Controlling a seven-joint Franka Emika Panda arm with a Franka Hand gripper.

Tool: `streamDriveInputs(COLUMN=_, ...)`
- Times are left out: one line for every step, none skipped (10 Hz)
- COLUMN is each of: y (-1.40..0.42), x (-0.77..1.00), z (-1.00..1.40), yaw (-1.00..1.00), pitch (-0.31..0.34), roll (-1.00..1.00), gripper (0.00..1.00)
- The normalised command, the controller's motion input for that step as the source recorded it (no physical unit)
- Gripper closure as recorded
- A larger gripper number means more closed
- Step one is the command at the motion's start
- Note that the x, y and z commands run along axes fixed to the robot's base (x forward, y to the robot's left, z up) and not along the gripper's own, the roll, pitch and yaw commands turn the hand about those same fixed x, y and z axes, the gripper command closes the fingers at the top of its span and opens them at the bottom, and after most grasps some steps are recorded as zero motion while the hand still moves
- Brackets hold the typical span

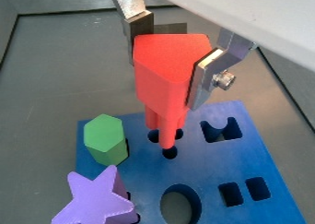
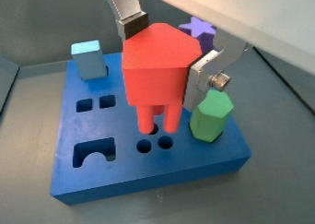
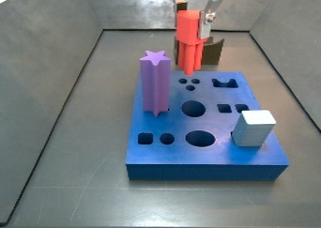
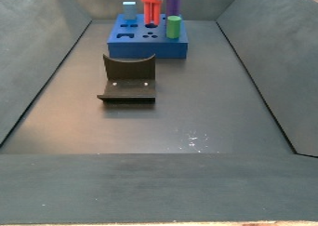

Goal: Pick up the 3 prong object. Move up. Place the 3 prong object on the fixture. Regrasp the 3 prong object. Move to above the board. Insert the 3 prong object.
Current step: Insert the 3 prong object.

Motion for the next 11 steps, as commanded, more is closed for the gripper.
streamDriveInputs(y=0.00, x=0.16, z=-0.40, yaw=-0.06, pitch=-0.114, roll=0.00, gripper=1.00)
streamDriveInputs(y=0.00, x=0.13, z=-0.13, yaw=-0.01, pitch=0.000, roll=0.00, gripper=1.00)
streamDriveInputs(y=0.15, x=0.32, z=-0.43, yaw=0.00, pitch=-0.009, roll=0.00, gripper=1.00)
streamDriveInputs(y=0.00, x=0.00, z=-0.05, yaw=0.00, pitch=0.000, roll=0.03, gripper=1.00)
streamDriveInputs(y=0.00, x=0.00, z=-0.07, yaw=0.00, pitch=0.010, roll=0.11, gripper=1.00)
streamDriveInputs(y=0.00, x=0.00, z=-0.07, yaw=0.00, pitch=0.000, roll=0.03, gripper=1.00)
streamDriveInputs(y=0.04, x=-0.14, z=-0.35, yaw=0.00, pitch=0.000, roll=0.17, gripper=1.00)
streamDriveInputs(y=0.00, x=0.00, z=0.00, yaw=0.00, pitch=0.000, roll=0.01, gripper=1.00)
streamDriveInputs(y=-0.02, x=0.01, z=0.00, yaw=0.00, pitch=0.000, roll=0.00, gripper=1.00)
streamDriveInputs(y=-0.08, x=0.13, z=-0.40, yaw=0.00, pitch=-0.021, roll=0.02, gripper=1.00)
streamDriveInputs(y=-0.01, x=0.00, z=-0.02, yaw=0.00, pitch=0.000, roll=0.00, gripper=1.00)
